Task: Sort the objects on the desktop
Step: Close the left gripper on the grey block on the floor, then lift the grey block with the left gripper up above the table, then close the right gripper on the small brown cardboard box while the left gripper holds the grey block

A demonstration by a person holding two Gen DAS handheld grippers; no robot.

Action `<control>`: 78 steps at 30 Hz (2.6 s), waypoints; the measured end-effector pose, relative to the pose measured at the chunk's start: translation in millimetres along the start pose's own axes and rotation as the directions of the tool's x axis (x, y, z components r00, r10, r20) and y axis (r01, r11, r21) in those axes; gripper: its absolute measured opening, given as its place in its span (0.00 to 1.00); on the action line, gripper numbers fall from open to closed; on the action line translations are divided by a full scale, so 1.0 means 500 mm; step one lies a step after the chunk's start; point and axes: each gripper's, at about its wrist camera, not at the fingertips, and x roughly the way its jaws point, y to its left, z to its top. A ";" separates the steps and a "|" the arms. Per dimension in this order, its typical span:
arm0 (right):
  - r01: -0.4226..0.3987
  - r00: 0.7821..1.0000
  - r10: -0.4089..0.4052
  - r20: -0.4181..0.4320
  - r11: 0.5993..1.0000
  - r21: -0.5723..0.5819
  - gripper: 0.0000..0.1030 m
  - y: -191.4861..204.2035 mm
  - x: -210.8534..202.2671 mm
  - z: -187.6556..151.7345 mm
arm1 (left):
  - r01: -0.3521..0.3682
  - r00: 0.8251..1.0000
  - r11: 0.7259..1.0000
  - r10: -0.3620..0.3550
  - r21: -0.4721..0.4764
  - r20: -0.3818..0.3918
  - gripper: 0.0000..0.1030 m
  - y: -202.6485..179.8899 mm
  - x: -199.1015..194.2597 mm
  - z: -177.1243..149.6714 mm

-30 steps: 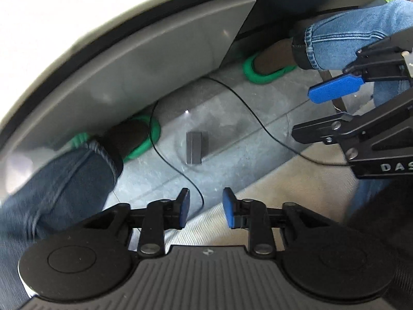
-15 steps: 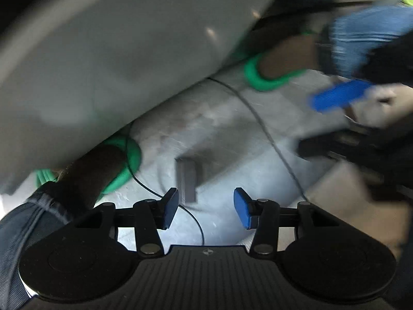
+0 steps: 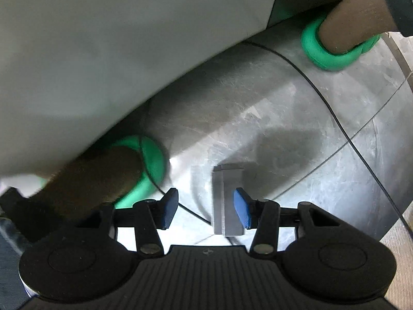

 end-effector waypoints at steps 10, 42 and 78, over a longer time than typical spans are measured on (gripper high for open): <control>0.003 0.999 -0.002 -0.053 1.000 0.018 0.46 -0.015 0.021 0.018 | 0.062 0.995 0.997 -0.065 -0.045 -0.069 0.37 -0.007 0.051 0.016; -0.022 0.966 0.031 0.256 0.999 -0.037 0.45 0.039 -0.253 -0.049 | 0.118 0.932 0.985 -0.153 0.122 0.329 0.36 0.069 -0.526 -0.032; 0.114 0.767 -0.050 0.640 0.992 -0.059 0.68 0.171 -0.394 0.329 | 0.164 0.855 0.848 0.133 -0.504 0.502 0.37 0.438 -0.739 0.080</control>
